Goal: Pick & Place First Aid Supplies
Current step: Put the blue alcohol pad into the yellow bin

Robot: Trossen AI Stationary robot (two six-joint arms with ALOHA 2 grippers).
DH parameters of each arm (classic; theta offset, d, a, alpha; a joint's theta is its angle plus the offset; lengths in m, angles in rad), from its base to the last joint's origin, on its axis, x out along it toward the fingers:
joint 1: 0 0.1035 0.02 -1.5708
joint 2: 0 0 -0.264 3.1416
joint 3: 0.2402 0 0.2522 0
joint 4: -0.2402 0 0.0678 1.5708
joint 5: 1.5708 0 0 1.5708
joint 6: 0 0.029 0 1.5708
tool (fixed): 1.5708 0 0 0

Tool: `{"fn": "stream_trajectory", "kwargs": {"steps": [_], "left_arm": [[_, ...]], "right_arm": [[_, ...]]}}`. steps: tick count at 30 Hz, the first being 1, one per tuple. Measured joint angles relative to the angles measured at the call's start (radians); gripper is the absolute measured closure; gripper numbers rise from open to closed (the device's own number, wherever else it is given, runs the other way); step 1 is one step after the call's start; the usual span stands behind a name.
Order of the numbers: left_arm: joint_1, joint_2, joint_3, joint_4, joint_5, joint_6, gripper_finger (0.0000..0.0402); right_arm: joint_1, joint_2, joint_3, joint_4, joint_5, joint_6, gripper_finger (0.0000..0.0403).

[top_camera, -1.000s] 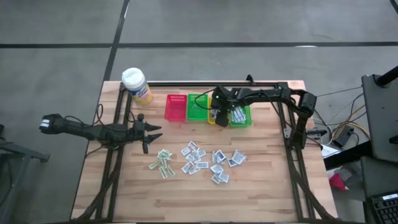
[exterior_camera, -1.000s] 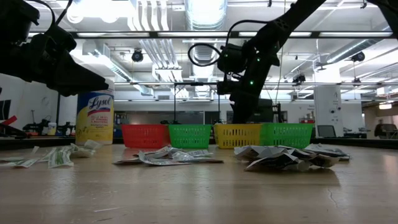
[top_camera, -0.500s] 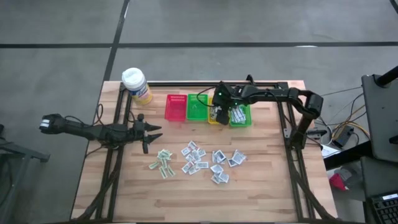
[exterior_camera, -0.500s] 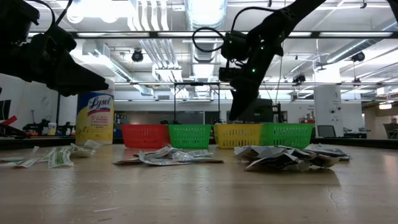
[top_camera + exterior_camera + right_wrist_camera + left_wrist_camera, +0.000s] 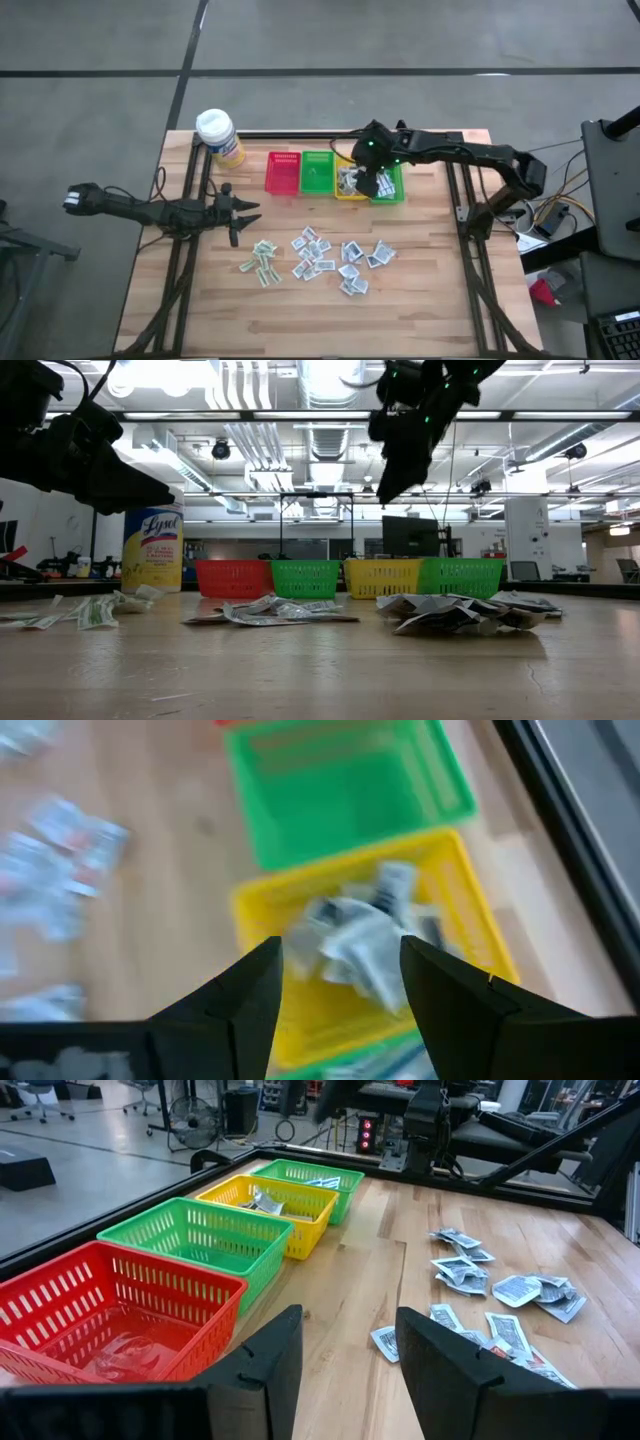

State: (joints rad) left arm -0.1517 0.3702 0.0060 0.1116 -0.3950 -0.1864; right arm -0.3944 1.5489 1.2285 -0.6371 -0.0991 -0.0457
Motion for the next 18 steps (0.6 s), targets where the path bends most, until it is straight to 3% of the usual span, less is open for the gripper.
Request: {"fn": "stream_trajectory", "kwargs": {"steps": [6,18], "left_arm": [[0.0,0.0,0.0,0.0,0.0,0.0,0.0243],[0.0,0.0,0.0,0.0,0.0,0.0,0.0243]], "right_arm": [[0.046,-0.111,0.0,-0.045,-0.166,0.096,0.0202],[0.23,-0.231,0.0,-0.291,-0.172,0.345,0.0202]]}}
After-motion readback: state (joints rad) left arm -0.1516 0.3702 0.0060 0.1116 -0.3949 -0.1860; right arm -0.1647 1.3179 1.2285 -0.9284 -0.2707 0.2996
